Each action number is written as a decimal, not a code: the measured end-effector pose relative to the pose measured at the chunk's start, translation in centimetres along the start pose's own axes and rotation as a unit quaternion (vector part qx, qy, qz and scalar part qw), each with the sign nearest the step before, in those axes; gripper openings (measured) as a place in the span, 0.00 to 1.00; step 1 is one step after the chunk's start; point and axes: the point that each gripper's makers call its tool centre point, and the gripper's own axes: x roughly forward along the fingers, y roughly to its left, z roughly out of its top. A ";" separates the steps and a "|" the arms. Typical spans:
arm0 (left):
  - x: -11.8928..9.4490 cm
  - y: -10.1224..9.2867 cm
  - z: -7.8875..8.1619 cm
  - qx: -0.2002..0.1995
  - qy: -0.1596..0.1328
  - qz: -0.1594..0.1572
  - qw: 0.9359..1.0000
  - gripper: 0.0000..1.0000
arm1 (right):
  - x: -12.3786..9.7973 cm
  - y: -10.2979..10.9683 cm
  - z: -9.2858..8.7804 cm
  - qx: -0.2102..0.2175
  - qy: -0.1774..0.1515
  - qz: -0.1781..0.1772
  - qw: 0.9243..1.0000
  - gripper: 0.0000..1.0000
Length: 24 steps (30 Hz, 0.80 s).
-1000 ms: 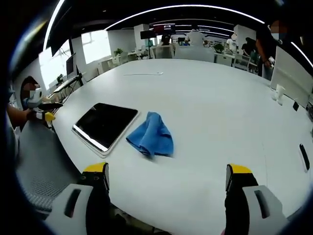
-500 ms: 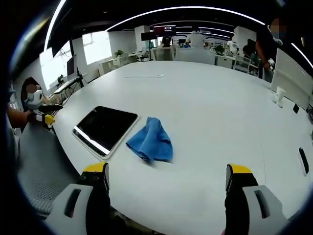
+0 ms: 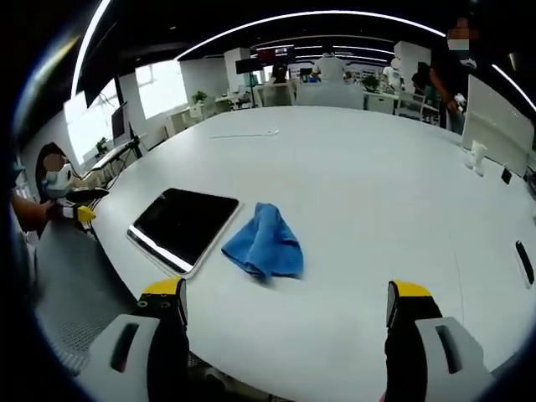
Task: Wipe the mirror surface with the cleaning cloth until all visible marks leave the cleaned area.
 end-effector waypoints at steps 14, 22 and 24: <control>0.0 -0.1 0.0 0.002 0.000 -0.002 1.000 0.98 | -0.1 0.3 -0.2 -0.002 0.011 -0.006 1.000 0.98; 0.0 -0.3 0.0 0.006 0.000 -0.006 1.000 0.97 | -0.3 1.3 0.6 0.003 0.015 -0.015 1.000 0.98; 0.0 -0.3 0.1 0.007 -0.001 -0.006 1.000 0.97 | -0.4 1.7 1.4 0.017 0.012 -0.014 1.000 0.98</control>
